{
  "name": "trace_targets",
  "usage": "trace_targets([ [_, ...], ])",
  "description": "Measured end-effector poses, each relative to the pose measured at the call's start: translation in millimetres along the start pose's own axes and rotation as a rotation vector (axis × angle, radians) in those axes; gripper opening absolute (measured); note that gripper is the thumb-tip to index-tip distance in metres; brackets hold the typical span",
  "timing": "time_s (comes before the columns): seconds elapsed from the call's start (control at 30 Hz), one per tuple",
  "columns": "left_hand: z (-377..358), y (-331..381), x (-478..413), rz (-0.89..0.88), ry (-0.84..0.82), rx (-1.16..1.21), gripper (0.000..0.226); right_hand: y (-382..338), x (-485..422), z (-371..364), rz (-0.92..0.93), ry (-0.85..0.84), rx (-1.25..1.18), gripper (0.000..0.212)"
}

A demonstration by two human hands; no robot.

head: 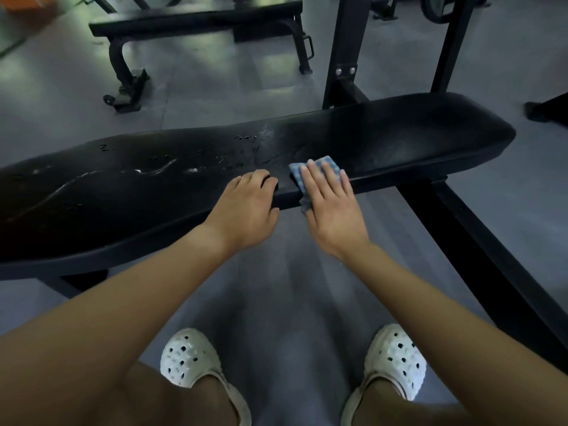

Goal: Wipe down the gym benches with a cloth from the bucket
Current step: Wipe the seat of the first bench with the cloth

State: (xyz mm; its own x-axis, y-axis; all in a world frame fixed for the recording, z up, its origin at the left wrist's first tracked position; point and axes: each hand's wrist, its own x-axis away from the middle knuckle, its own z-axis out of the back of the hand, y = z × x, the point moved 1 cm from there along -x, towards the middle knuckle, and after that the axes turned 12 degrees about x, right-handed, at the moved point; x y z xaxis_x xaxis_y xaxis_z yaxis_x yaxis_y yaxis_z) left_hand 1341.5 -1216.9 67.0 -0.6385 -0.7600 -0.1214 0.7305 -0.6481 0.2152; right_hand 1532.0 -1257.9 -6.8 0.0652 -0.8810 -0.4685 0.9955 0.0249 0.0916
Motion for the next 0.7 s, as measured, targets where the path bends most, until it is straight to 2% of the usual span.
trace_targets([
  [0.1,2,-3,6,0.02,0.009,-0.008,0.051,23,-2,0,0.066,0.011,0.017,0.066],
  [0.23,3,-8,15,0.042,0.01,-0.02,0.05,57,8,-5,-0.132,0.044,-0.023,0.06],
  [0.37,5,-15,21,0.053,0.008,-0.032,0.053,35,11,-11,-0.19,0.104,-0.054,0.057],
  [0.57,4,-15,20,0.059,0.009,-0.057,0.053,-23,-10,-8,0.039,0.087,-0.048,0.059],
  [0.7,3,-17,20,0.094,0.024,-0.081,0.054,-17,-17,-5,0.169,0.064,-0.034,0.059],
])
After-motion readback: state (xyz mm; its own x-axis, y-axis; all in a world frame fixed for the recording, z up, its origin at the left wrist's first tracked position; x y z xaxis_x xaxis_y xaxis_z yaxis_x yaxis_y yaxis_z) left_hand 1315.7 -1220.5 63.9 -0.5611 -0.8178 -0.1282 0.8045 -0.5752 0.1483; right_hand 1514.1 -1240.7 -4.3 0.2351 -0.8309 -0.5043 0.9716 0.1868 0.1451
